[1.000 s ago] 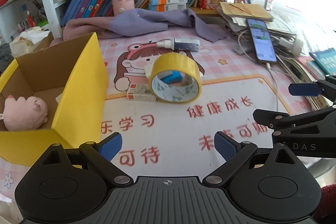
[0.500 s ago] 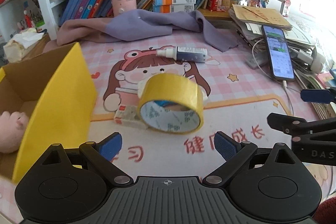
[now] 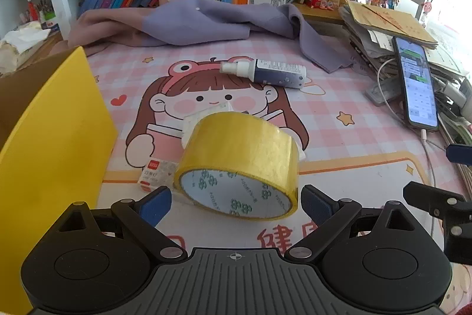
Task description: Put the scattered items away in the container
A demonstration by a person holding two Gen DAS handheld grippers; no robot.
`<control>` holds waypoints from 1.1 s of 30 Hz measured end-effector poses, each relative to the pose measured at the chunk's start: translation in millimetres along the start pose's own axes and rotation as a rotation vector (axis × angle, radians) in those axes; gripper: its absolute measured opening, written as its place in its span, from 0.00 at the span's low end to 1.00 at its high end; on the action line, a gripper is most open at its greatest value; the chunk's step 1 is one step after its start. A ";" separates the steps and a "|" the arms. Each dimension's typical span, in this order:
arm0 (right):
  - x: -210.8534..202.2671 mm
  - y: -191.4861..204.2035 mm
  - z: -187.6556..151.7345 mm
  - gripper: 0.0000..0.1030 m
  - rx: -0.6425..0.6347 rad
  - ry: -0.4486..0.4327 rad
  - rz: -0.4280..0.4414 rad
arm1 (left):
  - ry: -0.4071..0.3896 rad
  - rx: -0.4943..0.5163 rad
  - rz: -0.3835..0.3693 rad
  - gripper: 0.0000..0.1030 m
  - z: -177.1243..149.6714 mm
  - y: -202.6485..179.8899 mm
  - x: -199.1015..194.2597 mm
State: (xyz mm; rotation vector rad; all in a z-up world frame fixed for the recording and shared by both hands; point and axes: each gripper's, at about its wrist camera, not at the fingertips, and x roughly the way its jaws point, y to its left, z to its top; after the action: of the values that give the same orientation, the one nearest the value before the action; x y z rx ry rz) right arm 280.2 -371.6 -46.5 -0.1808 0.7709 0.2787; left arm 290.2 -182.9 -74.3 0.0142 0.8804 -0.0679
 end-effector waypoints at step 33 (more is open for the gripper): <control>67.7 50.2 31.0 0.64 -0.103 0.042 0.226 | -0.133 -0.092 -0.033 0.90 13.7 27.6 -75.3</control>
State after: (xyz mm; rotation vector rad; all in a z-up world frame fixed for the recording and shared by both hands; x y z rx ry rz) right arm 331.2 -303.6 -75.5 -0.1969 0.8206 0.5307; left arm 254.8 -151.8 -7.9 -0.0894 0.7506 -0.0583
